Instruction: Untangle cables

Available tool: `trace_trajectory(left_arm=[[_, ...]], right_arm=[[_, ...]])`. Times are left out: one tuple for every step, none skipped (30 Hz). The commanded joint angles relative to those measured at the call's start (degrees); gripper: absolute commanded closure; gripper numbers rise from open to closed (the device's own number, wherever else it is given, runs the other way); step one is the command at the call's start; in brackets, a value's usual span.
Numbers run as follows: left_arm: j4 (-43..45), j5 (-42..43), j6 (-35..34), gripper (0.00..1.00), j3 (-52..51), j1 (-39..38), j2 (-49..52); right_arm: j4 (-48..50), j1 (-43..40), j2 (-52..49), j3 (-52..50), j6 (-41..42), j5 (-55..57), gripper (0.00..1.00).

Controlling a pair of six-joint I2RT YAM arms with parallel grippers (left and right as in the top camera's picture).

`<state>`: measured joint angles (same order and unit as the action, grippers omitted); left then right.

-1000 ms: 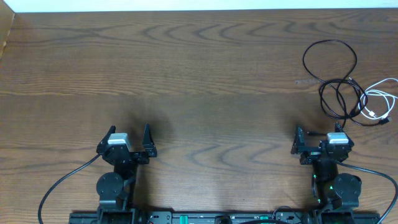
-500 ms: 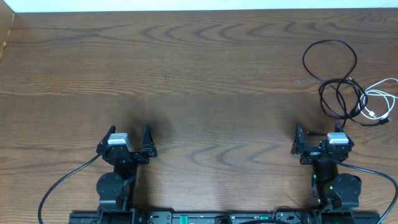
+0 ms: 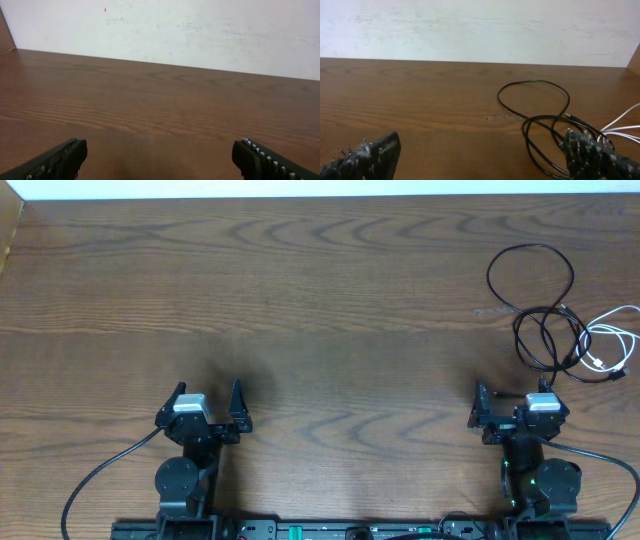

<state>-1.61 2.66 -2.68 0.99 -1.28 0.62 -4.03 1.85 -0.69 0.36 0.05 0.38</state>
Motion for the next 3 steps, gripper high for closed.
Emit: trace_trajectory(left_arm=[[-2.45,-1.22,0.96,0.02,-0.76,0.24,-0.37],[-2.45,-1.22,0.96,0.02,-0.76,0.24,-0.37],[-2.45,-1.22,0.96,0.02,-0.76,0.24,-0.37]], right_arm=[[-0.28,0.24,0.42,-0.04,0.33,-0.15,0.01],[-0.28,0.24,0.42,-0.04,0.33,-0.15,0.01],[-0.28,0.24,0.42,-0.04,0.33,-0.15,0.01]])
